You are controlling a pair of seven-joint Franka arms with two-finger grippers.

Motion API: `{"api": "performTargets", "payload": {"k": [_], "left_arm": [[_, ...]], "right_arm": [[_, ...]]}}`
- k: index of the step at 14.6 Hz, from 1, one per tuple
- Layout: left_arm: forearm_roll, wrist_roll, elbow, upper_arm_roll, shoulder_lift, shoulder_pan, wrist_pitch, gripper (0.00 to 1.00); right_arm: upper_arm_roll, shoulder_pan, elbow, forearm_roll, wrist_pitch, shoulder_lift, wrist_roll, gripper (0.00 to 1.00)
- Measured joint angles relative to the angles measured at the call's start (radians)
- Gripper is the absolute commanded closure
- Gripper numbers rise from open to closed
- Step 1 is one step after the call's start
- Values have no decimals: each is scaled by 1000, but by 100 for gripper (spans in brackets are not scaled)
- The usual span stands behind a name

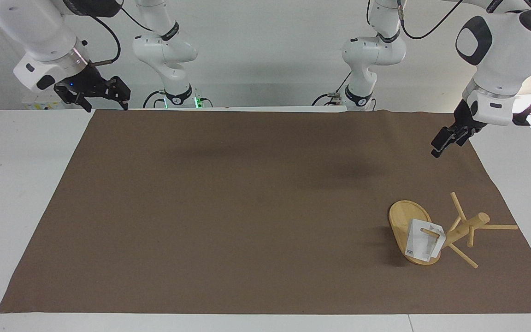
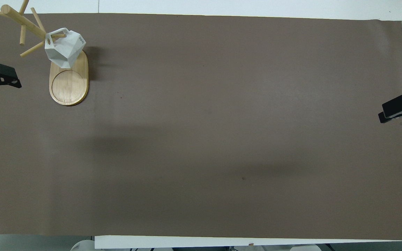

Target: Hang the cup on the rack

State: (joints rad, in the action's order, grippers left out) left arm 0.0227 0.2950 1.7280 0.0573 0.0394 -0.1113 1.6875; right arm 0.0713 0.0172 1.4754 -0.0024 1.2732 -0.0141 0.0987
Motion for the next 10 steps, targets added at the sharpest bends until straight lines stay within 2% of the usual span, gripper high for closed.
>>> {"api": "performTargets", "payload": {"k": [6, 10], "left_arm": [[3, -212, -64, -7, 0, 0, -166, 0], [3, -296, -87, -7, -1, 0, -205, 0]], "right_arm": [[0, 0, 1, 0, 0, 0, 0, 0], [0, 0, 1, 0, 0, 0, 0, 0]]}}
